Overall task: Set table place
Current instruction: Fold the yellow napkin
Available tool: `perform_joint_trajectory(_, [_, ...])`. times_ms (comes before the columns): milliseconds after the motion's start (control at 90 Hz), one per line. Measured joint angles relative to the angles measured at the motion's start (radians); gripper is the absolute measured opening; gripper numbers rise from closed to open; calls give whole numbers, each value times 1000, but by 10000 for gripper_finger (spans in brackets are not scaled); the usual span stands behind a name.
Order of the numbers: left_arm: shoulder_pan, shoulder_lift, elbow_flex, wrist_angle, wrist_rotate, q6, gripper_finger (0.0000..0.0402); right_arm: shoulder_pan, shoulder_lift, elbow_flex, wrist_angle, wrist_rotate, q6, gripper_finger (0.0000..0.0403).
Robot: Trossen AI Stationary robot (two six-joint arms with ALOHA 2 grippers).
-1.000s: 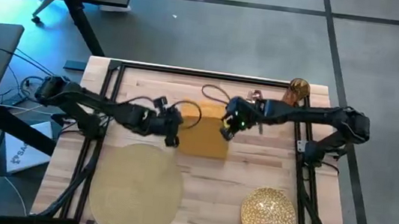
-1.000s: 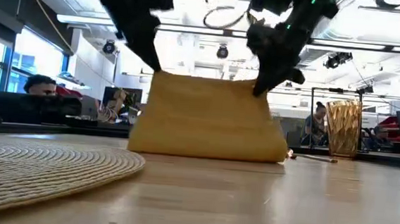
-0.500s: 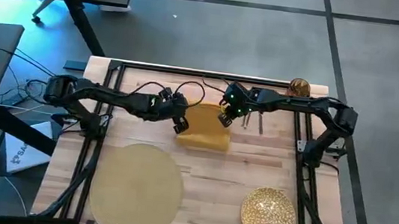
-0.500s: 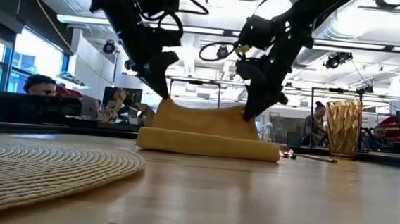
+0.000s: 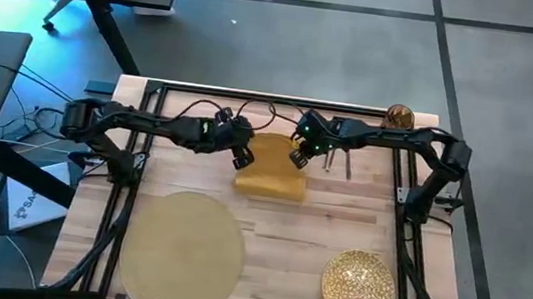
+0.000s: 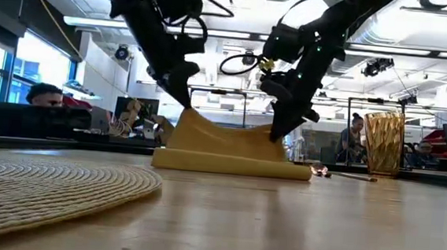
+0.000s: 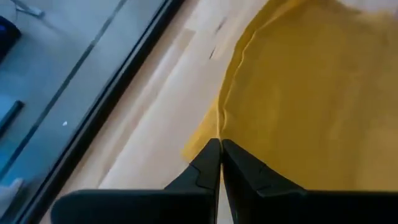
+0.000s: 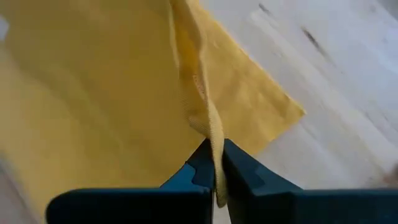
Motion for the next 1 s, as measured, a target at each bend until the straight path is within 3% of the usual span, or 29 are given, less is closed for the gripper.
perform_joint_trajectory(411, [32,76,-1,6,35,0,0,3,35,0,48,66,-77,10])
perform_joint_trajectory(611, [34,56,-1,-25,-10,0,11,-6,12,0,74,84,-103,76])
perform_joint_trajectory(878, [70,-44,-1,-106,-15,-12,66,-46,-92,0,67,73,-163,168])
perform_joint_trajectory(933, [75,-62,-1,-106,21,-18,78,-54,-114,0,60,23,-206,179])
perform_joint_trajectory(1000, [81,-77,-1,-88,135,-4,91,-58,-134,0,48,-74,-274,187])
